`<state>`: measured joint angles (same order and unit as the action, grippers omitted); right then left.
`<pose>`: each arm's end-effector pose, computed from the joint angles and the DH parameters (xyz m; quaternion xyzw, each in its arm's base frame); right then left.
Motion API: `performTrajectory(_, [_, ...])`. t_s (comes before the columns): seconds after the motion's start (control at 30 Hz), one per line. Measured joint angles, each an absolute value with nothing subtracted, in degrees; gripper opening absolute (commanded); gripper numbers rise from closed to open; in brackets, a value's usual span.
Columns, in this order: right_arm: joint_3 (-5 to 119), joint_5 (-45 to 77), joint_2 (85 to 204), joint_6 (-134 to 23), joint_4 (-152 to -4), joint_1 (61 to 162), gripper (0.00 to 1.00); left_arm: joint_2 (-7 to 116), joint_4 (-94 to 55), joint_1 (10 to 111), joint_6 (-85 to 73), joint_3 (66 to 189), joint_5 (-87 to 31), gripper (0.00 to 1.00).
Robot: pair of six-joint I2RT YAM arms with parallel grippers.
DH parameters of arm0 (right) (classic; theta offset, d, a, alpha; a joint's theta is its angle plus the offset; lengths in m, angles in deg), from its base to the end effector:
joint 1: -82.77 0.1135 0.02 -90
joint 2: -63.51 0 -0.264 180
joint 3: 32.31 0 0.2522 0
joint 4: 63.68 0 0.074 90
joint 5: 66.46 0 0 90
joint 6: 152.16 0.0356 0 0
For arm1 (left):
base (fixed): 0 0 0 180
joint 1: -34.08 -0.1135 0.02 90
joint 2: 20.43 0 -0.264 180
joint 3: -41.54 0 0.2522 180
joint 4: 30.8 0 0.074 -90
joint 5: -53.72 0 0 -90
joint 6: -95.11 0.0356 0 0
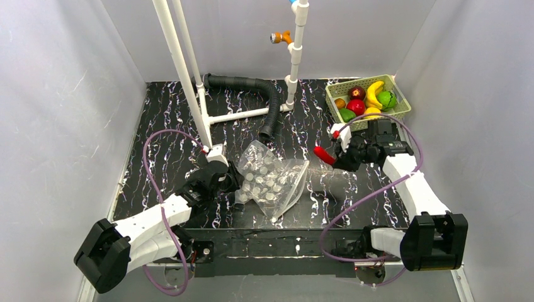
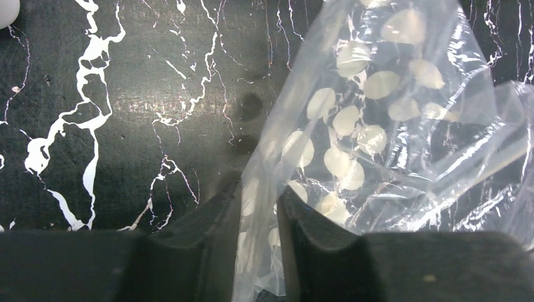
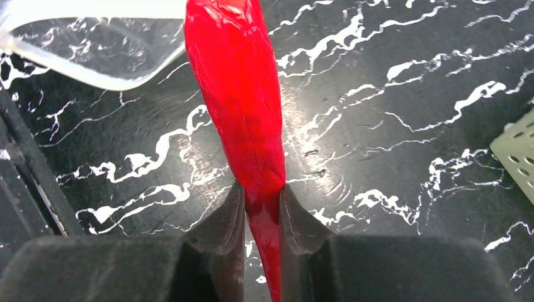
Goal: Open the zip-top bag and remove the fake food
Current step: Place the fake vegetable in the bin.
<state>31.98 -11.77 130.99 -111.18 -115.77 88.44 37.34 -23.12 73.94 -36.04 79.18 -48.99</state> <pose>0.2262 0.0431 0.2586 -0.4982 0.7663 0.1640 0.3711 0.1679 -0.1300 0.1993 -0.0667 0.8504 -0.2613 0.4518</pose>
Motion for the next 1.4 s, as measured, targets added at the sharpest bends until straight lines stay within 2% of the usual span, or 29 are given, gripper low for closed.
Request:
performTrajectory(0.23, [37.8, -16.4, 136.7, -106.1, -114.6, 80.7, 0.06, 36.8, -24.2, 73.9, -36.0, 78.2, -48.6, 0.54])
performTrajectory(0.57, [52.0, -20.5, 149.2, -98.1, -113.8, 72.5, 0.06, 35.5, -24.5, 73.9, -35.9, 78.2, -48.0, 0.75])
performTrajectory(1.07, [75.4, -19.3, 170.7, -80.3, -113.2, 71.6, 0.08, 29.6, -23.6, 73.9, -34.7, 77.2, -47.8, 0.91])
performTrajectory(1.17, [78.8, -18.4, 173.8, -77.2, -113.2, 71.6, 0.10, 28.4, -23.3, 73.9, -34.4, 76.9, -47.9, 0.98])
performTrajectory(1.4, [81.7, -16.4, 176.9, -72.6, -112.8, 71.6, 0.11, 27.5, -23.1, 73.9, -34.4, 75.5, -47.8, 0.98])
